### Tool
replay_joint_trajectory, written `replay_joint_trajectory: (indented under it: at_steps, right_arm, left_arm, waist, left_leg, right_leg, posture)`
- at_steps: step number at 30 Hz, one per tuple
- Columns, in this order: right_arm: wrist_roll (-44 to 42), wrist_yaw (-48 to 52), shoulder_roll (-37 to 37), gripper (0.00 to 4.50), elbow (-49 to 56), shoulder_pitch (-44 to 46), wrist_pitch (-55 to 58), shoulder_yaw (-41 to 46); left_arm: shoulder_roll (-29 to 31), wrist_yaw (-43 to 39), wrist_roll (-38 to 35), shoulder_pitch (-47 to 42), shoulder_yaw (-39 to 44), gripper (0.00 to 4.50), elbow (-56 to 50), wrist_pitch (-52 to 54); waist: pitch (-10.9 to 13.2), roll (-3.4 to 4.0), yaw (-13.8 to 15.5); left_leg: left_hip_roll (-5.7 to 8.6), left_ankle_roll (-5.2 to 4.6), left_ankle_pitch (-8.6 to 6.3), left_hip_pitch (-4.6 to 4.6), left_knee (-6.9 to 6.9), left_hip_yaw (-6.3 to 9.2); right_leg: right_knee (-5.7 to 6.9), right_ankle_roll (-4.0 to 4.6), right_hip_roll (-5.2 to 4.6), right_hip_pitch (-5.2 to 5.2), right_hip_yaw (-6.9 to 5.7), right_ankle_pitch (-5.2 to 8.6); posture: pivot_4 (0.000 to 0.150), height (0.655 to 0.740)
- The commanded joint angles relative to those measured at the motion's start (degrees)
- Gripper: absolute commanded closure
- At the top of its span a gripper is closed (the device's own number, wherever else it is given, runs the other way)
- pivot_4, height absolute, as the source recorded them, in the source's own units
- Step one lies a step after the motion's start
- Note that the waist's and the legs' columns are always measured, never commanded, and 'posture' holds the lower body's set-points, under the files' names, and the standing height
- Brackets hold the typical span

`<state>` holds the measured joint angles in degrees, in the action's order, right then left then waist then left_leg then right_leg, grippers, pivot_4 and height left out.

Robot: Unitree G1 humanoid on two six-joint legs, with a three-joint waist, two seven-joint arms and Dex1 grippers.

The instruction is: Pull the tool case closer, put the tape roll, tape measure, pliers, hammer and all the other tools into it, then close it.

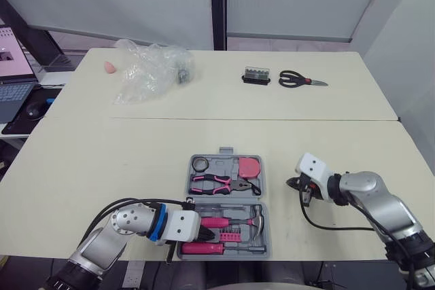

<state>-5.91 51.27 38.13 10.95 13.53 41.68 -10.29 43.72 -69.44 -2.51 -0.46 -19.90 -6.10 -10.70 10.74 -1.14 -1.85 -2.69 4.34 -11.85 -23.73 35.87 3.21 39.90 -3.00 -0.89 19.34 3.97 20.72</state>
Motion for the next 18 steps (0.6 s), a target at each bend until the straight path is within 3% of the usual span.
replay_joint_trajectory:
  at_steps: [1, 9, 13, 18]
  right_arm:
    - [-4.66, -0.45, -1.82, 3.16, 0.89, 3.1, 8.53, 2.28]
    - [-12.87, -5.98, -9.27, 1.35, -5.0, 12.07, 26.43, 8.48]
    - [-14.55, -10.47, -13.23, 0.11, -8.92, 13.94, 30.38, 12.11]
    - [-15.37, -14.63, -18.09, 0.05, -11.66, 13.98, 30.41, 13.44]
  left_arm:
    - [1.01, -0.03, 2.5, 0.35, -1.32, 4.5, 2.14, -0.49]
    - [1.07, -0.08, 4.11, -0.67, -2.39, 4.5, 4.13, -2.23]
    - [0.65, 0.35, 3.99, -1.18, -2.68, 4.5, 4.48, -2.17]
    - [0.55, 0.4, 3.88, -1.3, -3.23, 4.5, 4.55, -1.91]
  waist:
    - [0.0, 0.0, -0.01]
    - [-0.04, 0.09, -0.03]
    - [-0.05, 0.1, 0.0]
    - [-0.09, 0.2, -0.1]
  left_leg:
    - [0.0, 0.0, 0.0, 0.0, 0.0, -0.01]
    - [0.01, 0.0, 0.0, 0.01, 0.01, 0.0]
    - [0.01, 0.0, 0.0, 0.0, -0.01, 0.0]
    - [0.01, 0.0, 0.0, -0.01, -0.01, -0.04]
  right_leg:
    - [0.0, 0.0, 0.0, 0.0, 0.01, 0.0]
    - [0.03, 0.0, 0.0, 0.0, 0.01, 0.0]
    - [0.02, 0.0, -0.01, 0.02, 0.0, 0.0]
    - [0.05, 0.0, -0.01, 0.06, 0.05, 0.0]
  posture:
    - [0.15, 0.74]
    - [0.15, 0.74]
    - [0.15, 0.74]
    - [0.15, 0.74]
